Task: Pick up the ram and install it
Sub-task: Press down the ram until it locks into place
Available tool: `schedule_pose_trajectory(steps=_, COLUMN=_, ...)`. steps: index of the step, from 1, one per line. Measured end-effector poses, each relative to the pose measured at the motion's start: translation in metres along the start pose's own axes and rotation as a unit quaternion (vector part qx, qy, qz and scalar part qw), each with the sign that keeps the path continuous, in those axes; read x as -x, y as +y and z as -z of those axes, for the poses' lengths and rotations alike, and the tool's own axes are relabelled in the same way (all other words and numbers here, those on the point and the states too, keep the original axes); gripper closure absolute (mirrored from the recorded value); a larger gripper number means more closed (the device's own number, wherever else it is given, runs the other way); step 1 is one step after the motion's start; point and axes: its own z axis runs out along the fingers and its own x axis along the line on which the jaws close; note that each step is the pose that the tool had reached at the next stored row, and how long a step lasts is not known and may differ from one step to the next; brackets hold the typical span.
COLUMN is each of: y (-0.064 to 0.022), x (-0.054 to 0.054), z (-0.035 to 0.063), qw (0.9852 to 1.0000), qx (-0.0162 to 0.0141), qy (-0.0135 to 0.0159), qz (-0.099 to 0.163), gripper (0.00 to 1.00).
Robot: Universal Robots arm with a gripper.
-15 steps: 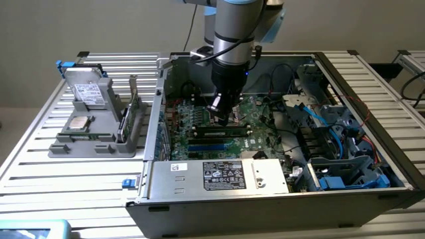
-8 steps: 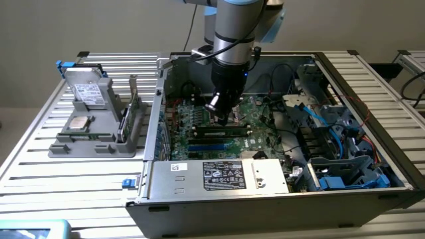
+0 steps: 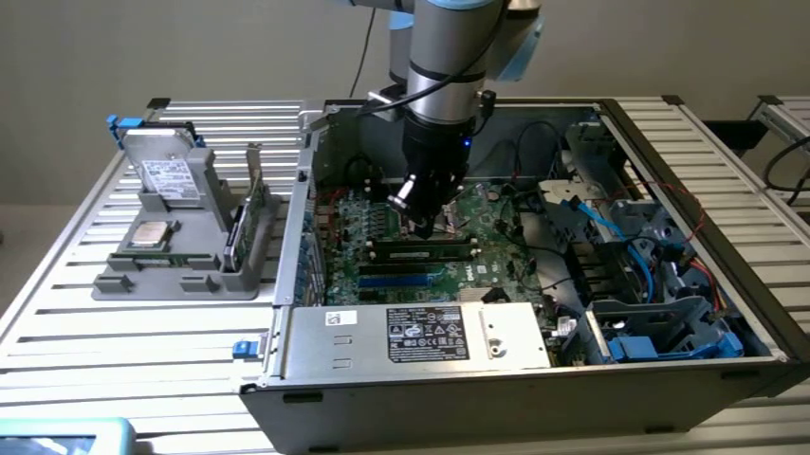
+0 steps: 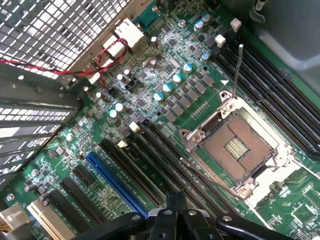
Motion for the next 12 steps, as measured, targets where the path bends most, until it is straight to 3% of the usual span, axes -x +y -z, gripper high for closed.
schedule_pose_trajectory(steps=2, y=0.0000, x=0.0000, z=0.0001, qw=1.0000, qx=-0.0006, qy=-0.0007, qz=-0.009, gripper=0.89)
schedule_pose_trajectory(steps=5, y=0.0000, x=-0.0001, z=0.0001, qw=0.9998, qx=-0.0048, qy=-0.0019, qz=-0.020, gripper=0.89)
schedule_pose_trajectory(steps=9, y=0.0000, x=0.0000, z=0.0001, qw=0.9994, qx=-0.0154, qy=0.0031, qz=-0.031, gripper=0.89)
schedule_pose_trajectory(steps=12, y=-0.0001, x=-0.0001, z=0.0002, qw=0.9989, qx=-0.0180, qy=0.0041, qz=-0.044, gripper=0.89)
